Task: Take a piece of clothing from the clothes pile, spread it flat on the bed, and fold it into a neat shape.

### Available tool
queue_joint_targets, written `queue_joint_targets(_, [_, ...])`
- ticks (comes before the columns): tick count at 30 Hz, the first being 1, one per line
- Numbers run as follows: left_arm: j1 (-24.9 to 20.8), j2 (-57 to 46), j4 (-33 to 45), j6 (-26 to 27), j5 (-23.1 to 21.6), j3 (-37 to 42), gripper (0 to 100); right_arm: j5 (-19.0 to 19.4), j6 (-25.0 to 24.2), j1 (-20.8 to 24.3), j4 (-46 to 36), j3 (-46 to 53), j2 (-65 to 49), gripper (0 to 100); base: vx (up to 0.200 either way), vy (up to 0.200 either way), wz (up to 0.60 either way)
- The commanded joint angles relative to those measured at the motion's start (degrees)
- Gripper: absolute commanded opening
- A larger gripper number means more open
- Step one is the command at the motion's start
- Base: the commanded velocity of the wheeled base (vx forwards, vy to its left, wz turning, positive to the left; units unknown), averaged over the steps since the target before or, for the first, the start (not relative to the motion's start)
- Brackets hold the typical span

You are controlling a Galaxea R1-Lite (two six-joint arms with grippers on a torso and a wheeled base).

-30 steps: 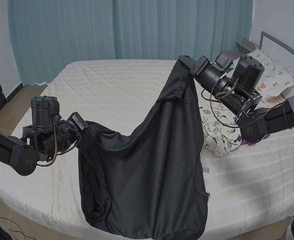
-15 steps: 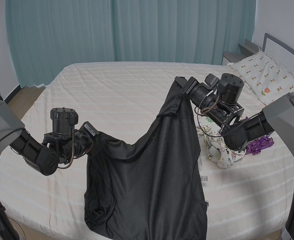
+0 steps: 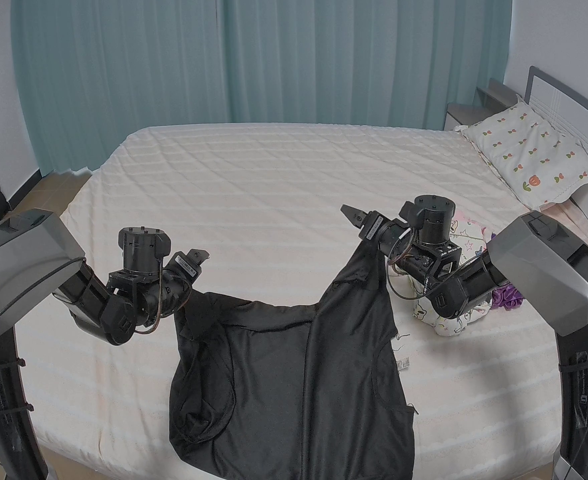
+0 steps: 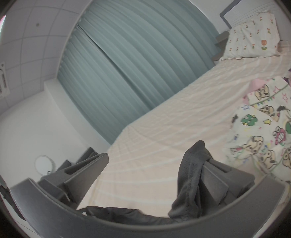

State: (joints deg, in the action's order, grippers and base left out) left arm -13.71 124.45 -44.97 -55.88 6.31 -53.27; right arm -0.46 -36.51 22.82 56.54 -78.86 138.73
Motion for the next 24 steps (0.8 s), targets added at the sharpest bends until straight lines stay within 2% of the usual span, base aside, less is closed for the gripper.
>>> queue_joint_targets(1, [1.8, 1.2, -0.1, 0.2, 0.2, -0.4, 100, -0.9, 0.6, -2.3, -1.0, -0.7, 2.9, 100, 0.0, 0.0, 0.0])
queue_joint_targets(6, [4.5, 1.1, -0.8, 0.9, 0.1, -1.7, 100, -6.3, -0.1, -4.8, -2.0, -3.9, 5.1, 100, 0.0, 0.0, 0.0])
queue_joint_targets(11, [6.0, 1.1, -1.2, 2.5, 0.2, -2.0, 100, -6.5, -0.1, -5.7, -3.6, -2.1, 5.0, 100, 0.0, 0.0, 0.0])
queue_joint_targets(16, [7.2, 2.9, -6.2, 5.3, 0.2, -1.9, 100, -6.6, -0.1, -6.3, -7.6, -1.4, 5.1, 100, 0.0, 0.0, 0.0])
queue_joint_targets(22, [8.4, 6.6, -7.8, 8.0, 0.2, -3.4, 100, -6.3, -0.1, -7.1, -8.7, -0.1, 4.9, 100, 0.0, 0.0, 0.0])
queue_joint_targets(24, [8.9, 7.7, -7.4, 7.8, 0.2, -4.2, 100, -6.0, -1.1, -7.3, -6.6, -0.3, 4.4, 100, 0.0, 0.0, 0.0])
